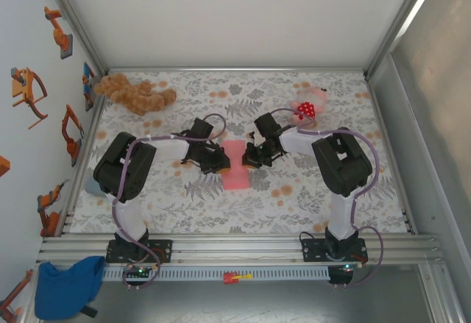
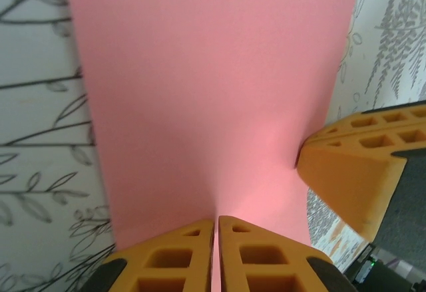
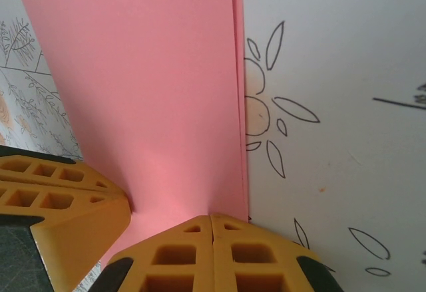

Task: Fold a paper plane with a square sheet of paper (pick it up from the middle)
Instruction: First fold the square sheet of paper in half at the center of the table.

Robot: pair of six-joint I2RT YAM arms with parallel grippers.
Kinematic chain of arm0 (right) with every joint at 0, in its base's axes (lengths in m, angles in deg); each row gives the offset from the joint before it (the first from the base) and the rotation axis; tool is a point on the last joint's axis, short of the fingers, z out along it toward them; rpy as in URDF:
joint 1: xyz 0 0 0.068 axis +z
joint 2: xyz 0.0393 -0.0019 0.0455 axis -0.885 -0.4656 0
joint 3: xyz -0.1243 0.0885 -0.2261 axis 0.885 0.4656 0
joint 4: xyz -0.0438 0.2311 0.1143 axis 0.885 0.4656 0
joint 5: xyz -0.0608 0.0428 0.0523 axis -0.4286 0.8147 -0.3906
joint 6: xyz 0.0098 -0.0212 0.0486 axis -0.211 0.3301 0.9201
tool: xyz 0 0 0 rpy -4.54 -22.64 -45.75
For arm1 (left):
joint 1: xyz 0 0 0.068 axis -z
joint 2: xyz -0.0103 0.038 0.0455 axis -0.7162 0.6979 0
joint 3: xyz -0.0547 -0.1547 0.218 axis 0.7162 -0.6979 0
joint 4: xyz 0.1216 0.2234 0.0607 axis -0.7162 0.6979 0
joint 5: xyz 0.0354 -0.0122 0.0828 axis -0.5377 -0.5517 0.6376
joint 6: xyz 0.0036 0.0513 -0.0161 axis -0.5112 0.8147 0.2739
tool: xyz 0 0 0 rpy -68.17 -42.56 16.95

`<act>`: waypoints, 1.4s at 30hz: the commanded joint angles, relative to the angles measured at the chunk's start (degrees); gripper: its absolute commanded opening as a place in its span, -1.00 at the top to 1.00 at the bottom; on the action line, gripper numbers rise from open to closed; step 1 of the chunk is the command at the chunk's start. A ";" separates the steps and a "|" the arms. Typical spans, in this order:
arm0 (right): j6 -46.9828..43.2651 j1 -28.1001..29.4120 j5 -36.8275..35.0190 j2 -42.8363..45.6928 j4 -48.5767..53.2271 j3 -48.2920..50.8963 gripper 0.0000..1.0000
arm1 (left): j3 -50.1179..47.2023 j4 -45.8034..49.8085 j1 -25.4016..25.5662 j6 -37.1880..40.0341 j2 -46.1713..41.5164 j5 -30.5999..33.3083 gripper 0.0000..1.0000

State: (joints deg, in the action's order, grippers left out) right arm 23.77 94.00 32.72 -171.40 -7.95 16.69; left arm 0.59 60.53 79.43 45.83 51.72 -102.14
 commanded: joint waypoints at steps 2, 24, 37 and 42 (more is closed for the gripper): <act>0.21 0.07 -19.40 -10.94 10.19 5.93 1.00 | -4.34 9.79 -3.31 6.06 -3.32 3.82 0.77; 0.52 0.08 -19.49 -11.13 10.11 5.85 1.00 | -5.57 -3.69 2.94 -4.51 -4.01 0.58 0.76; 0.71 0.07 -19.78 -11.39 9.67 6.14 1.00 | -12.66 10.39 0.67 4.14 -13.44 7.66 0.79; 0.76 0.07 -19.76 -11.33 9.40 6.48 1.00 | -9.98 5.62 1.90 2.98 -18.23 5.96 0.77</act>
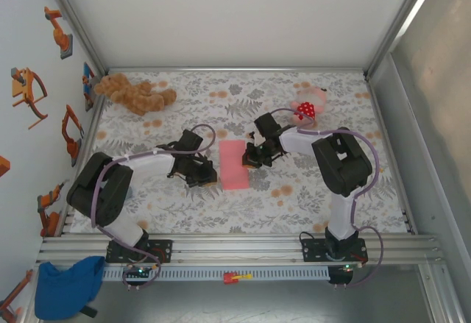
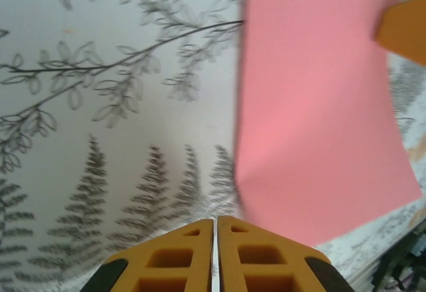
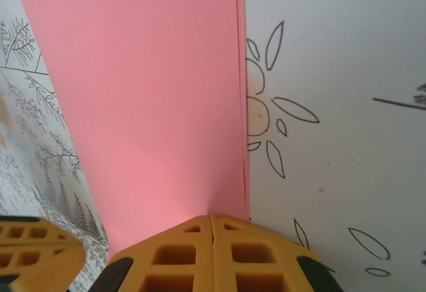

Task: Fold a paper plane with a square sheet of paper (pick it up from the middle)
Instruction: First fold the square sheet of paper in half at the center of the table.

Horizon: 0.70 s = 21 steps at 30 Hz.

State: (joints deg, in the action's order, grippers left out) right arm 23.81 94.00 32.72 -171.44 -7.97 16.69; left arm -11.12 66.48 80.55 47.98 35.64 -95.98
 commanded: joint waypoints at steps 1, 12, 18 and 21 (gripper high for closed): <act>0.73 0.07 -19.83 -11.31 9.34 6.54 1.00 | 2.25 -2.27 1.16 -0.26 -1.54 -0.55 0.77; 1.22 0.02 -19.75 -11.57 8.72 6.91 1.00 | 5.89 -7.67 6.17 -3.66 10.07 -2.45 0.78; 0.79 0.07 -19.95 -11.91 8.76 6.66 1.00 | 1.16 -2.03 6.10 0.45 8.35 -1.65 0.78; 0.83 0.07 -20.02 -11.90 8.72 6.72 1.00 | -1.43 0.49 6.13 1.67 6.46 -1.53 0.78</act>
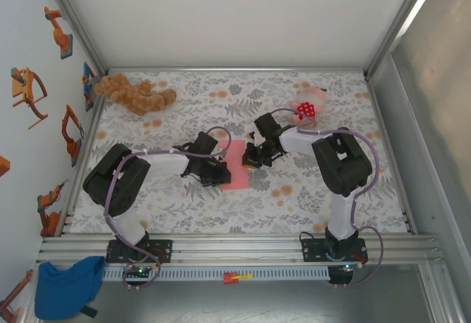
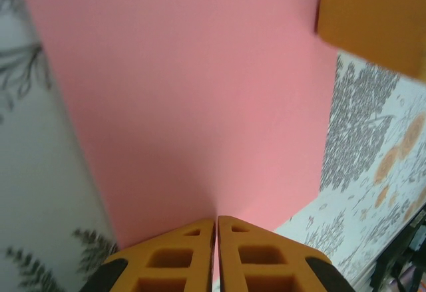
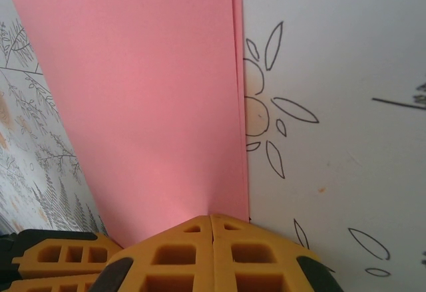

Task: Fold a paper plane with a square sheet of paper (pick it up from the middle)
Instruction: First fold the square sheet of paper in half at the center of the table, then fold the triangle a second time at the center of the table.

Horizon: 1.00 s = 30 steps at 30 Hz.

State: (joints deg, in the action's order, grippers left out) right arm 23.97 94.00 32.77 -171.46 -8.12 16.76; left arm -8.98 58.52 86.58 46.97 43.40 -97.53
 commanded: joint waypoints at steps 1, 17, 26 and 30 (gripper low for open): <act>0.81 0.07 -20.06 -11.75 8.87 6.71 1.00 | -4.35 8.93 0.11 2.94 -2.07 0.04 0.78; -3.28 0.07 -9.55 2.14 8.13 -6.25 0.87 | -5.15 7.11 -0.50 -5.65 -21.53 13.54 0.55; 1.96 -0.34 -10.18 16.00 -0.32 -2.65 0.21 | 3.10 0.90 -2.02 -11.19 -15.02 15.93 0.18; 5.02 -1.06 -12.14 21.04 -2.19 5.02 -0.02 | 6.56 -1.29 -4.22 -11.35 -9.58 12.82 0.17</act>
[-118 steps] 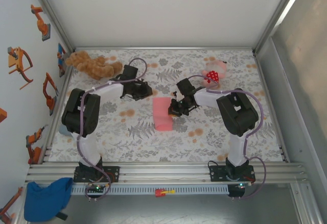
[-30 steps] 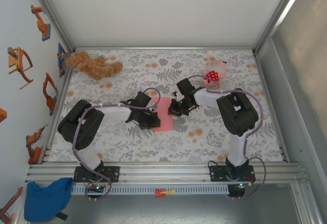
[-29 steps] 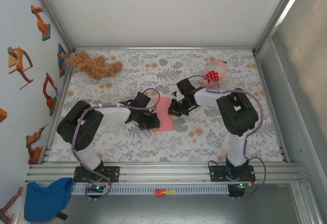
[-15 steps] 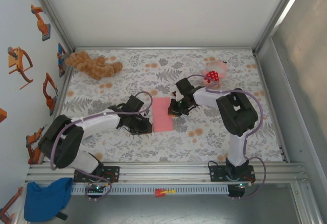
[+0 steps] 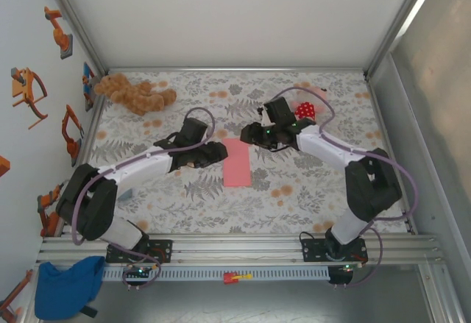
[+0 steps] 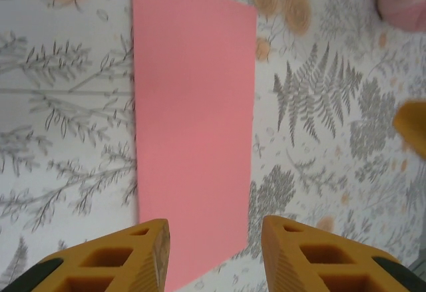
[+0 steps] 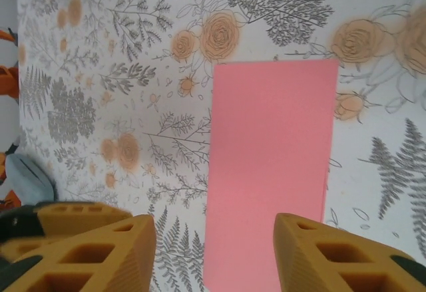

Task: Fold a paper plane with a square sheet of paper (pick it up from the middle)
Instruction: Fold the triangle a second time at the center of the table.

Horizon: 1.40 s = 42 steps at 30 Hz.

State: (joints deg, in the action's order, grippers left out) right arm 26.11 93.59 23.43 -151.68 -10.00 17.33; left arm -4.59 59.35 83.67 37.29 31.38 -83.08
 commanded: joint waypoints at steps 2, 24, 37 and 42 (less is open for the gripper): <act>4.01 -0.66 -3.32 3.55 -0.94 7.94 -0.03 | 3.93 -3.05 -2.27 -1.31 5.53 -3.20 0.18; 18.42 3.23 5.62 0.21 -20.63 24.07 0.23 | 16.89 1.57 -6.92 -0.61 26.19 -8.94 0.30; 15.76 4.42 6.64 1.35 -17.76 25.22 0.28 | 19.00 8.31 -6.99 -2.07 29.34 -7.28 0.36; 15.63 5.28 9.04 0.76 -18.96 24.91 0.33 | 18.87 8.78 -6.92 -1.94 29.37 -7.18 0.37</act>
State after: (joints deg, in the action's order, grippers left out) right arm 42.66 98.15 30.38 -151.12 -28.62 41.98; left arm 14.60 63.15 76.77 36.02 58.54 -91.28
